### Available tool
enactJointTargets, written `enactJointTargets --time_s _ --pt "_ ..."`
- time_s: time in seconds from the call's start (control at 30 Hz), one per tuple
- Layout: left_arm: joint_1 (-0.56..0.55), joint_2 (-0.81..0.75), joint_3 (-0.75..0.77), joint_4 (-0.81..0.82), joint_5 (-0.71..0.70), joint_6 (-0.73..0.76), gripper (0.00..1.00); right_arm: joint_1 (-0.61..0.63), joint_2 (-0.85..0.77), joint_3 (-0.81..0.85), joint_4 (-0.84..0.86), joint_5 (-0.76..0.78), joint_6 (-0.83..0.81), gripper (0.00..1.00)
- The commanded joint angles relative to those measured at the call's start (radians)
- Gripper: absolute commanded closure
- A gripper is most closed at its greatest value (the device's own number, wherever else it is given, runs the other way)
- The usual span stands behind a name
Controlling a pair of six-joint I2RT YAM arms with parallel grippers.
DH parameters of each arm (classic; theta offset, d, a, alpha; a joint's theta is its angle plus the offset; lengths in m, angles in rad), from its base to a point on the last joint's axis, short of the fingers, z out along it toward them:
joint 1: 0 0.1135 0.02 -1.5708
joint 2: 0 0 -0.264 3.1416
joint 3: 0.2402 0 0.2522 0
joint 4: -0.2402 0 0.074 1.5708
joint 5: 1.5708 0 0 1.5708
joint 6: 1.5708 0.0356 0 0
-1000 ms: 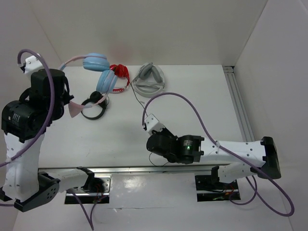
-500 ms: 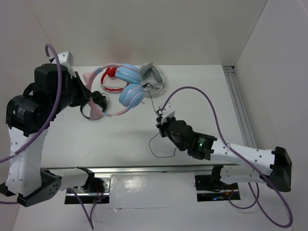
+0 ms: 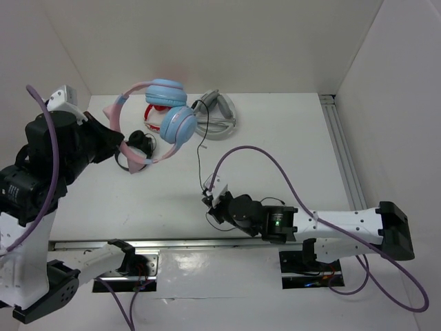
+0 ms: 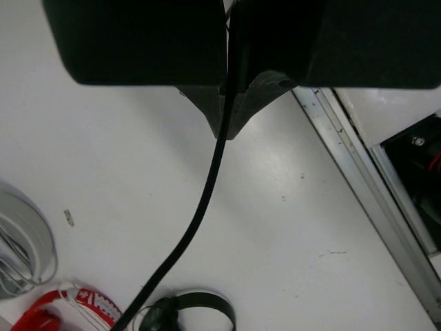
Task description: Wrap the headphones
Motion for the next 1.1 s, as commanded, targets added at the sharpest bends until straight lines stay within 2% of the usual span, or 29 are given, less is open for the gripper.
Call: enactJointTargets --time_s 0.0,0.1,0.27,0.37,0.53,0.57,0.6,0.63,0.67,0.87,0.93,1.07 --pt "0.007 -0.004 -0.011 0.138 -0.035 -0.101 1.0 0.049 0.034 0.065 0.039 0.016 -0.035 0.94" --pt "0.007 0.031 0.038 0.138 0.026 -0.121 1.0 0.049 0.086 0.065 0.079 0.016 -0.046 0.94" --pt "0.016 0.071 0.13 0.116 0.045 -0.13 1.0 0.049 0.142 0.031 0.16 0.035 -0.055 0.94" --pt "0.025 0.08 0.184 0.092 0.021 -0.13 1.0 0.049 0.17 -0.004 0.204 0.068 -0.043 0.82" --pt "0.034 0.071 0.195 0.082 -0.004 -0.139 1.0 0.049 0.219 -0.013 0.246 0.069 -0.034 0.8" --pt "0.034 0.071 0.195 0.082 -0.015 -0.139 1.0 0.049 0.228 -0.013 0.246 0.069 -0.034 0.84" --pt "0.034 0.071 0.195 0.082 -0.015 -0.139 1.0 0.049 0.228 -0.013 0.246 0.069 -0.034 0.84" --pt "0.034 0.071 0.186 0.082 -0.027 -0.139 1.0 0.049 0.228 -0.013 0.246 0.079 -0.034 0.99" --pt "0.034 0.071 0.186 0.082 -0.027 -0.139 1.0 0.049 0.228 -0.013 0.246 0.091 -0.034 1.0" --pt "0.034 0.062 0.1 0.082 -0.102 -0.13 1.0 0.102 0.216 0.028 0.128 0.274 -0.025 1.0" --pt "0.034 0.051 0.064 0.099 -0.092 -0.115 1.0 0.121 0.206 0.042 0.082 0.358 -0.014 1.0" --pt "0.034 0.051 0.042 0.109 -0.046 -0.078 1.0 0.109 0.145 0.063 -0.005 0.423 -0.012 1.0"
